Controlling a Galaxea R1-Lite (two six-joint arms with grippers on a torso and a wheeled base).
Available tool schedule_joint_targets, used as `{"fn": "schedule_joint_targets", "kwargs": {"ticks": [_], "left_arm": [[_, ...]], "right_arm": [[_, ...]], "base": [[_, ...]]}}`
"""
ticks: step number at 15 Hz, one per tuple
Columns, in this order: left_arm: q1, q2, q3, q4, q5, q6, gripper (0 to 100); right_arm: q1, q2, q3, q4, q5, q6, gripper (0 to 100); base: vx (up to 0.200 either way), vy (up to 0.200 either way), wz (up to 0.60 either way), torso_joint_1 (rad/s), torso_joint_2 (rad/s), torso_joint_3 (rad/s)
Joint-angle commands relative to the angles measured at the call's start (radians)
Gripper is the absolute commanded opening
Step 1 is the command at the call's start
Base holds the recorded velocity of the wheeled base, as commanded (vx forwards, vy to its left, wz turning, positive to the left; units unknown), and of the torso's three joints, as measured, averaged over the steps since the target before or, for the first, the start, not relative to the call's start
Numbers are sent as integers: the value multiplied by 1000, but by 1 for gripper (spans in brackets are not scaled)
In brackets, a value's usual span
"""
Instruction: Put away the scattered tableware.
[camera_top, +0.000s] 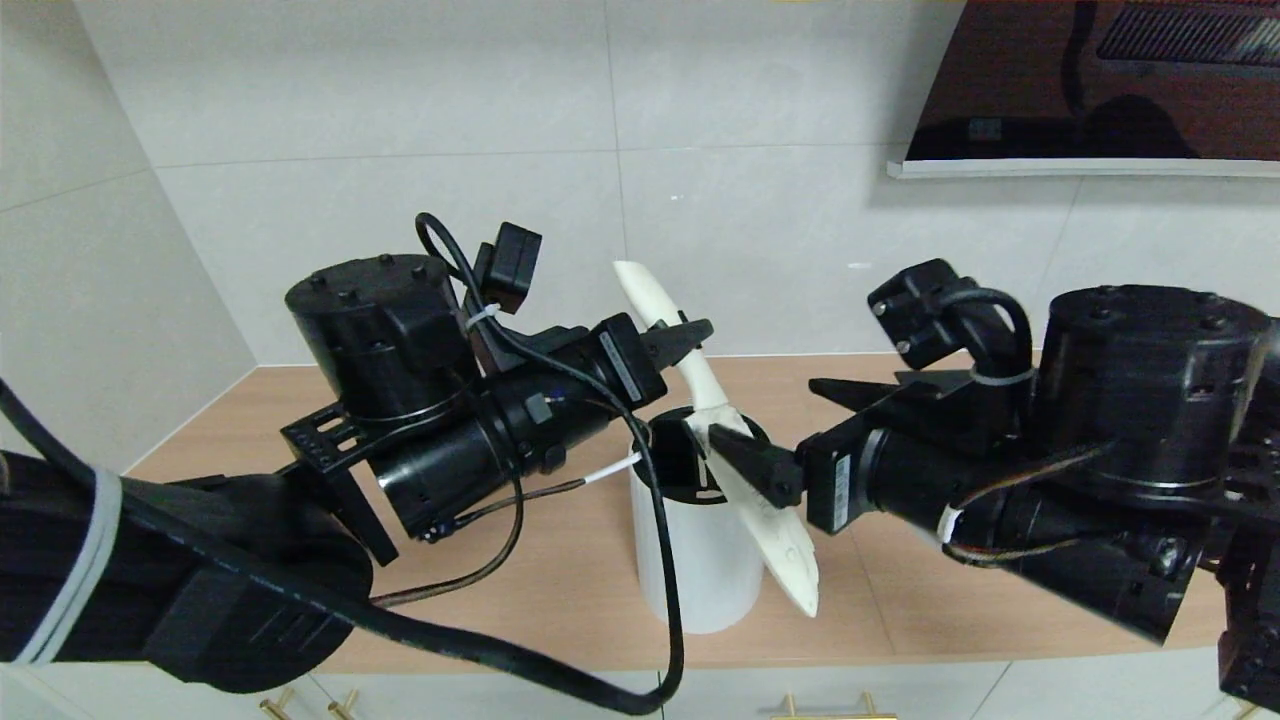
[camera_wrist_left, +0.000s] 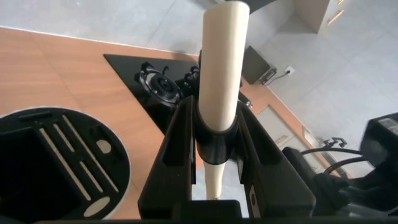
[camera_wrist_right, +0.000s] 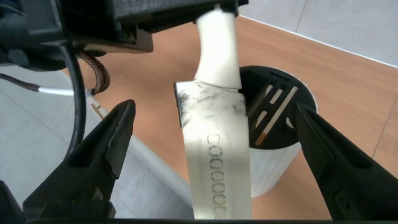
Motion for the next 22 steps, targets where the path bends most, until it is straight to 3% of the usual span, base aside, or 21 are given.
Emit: {"fn": "schedule_joint_targets", "kwargs": {"ticks": [1,3,6,7,8,9,10,14,15,17,20,22], "left_arm": [[1,-45,-102,100,98,39,0],[-1,-42,-217,219,230,112,0],[-1,-54,-303,268,274,206,0],[-4,-91,-272,294,342,313,0],[-39,-117,-230,293,397,367,0],[-59,-123,-224,288,432,388,0],[-78,-118,-226,264,504,422,0],[-110,-37,-223,132,695,559,0],[-110,-10,-221,72,747,612,0],[-116,15,-197,0,790,689,0],[-151,14,-178,-5,796,691,0],[-168,26,-174,-9,831,695,0]], "right_arm": [[-97,-68,1,8,9,0,100],[-158,-76,2,10,15,1,100],[-186,-73,1,10,15,1,100],[-195,-68,-1,10,15,0,100],[-206,-62,-2,10,15,0,100],[-207,-59,-2,10,15,-2,100],[-207,-54,-1,10,15,-2,100],[-209,-54,2,8,15,-5,100],[-209,-54,2,8,15,-5,100],[-207,-51,4,8,15,-5,100],[-207,-47,4,8,15,-5,100],[-207,-47,5,8,15,-8,100]], "base": [[0,0,0,0,0,0],[0,0,0,0,0,0],[0,0,0,0,0,0],[0,0,0,0,0,0],[0,0,0,0,0,0],[0,0,0,0,0,0],[0,0,0,0,0,0],[0,0,0,0,0,0],[0,0,0,0,0,0],[0,0,0,0,0,0],[0,0,0,0,0,0],[0,0,0,0,0,0]]}}
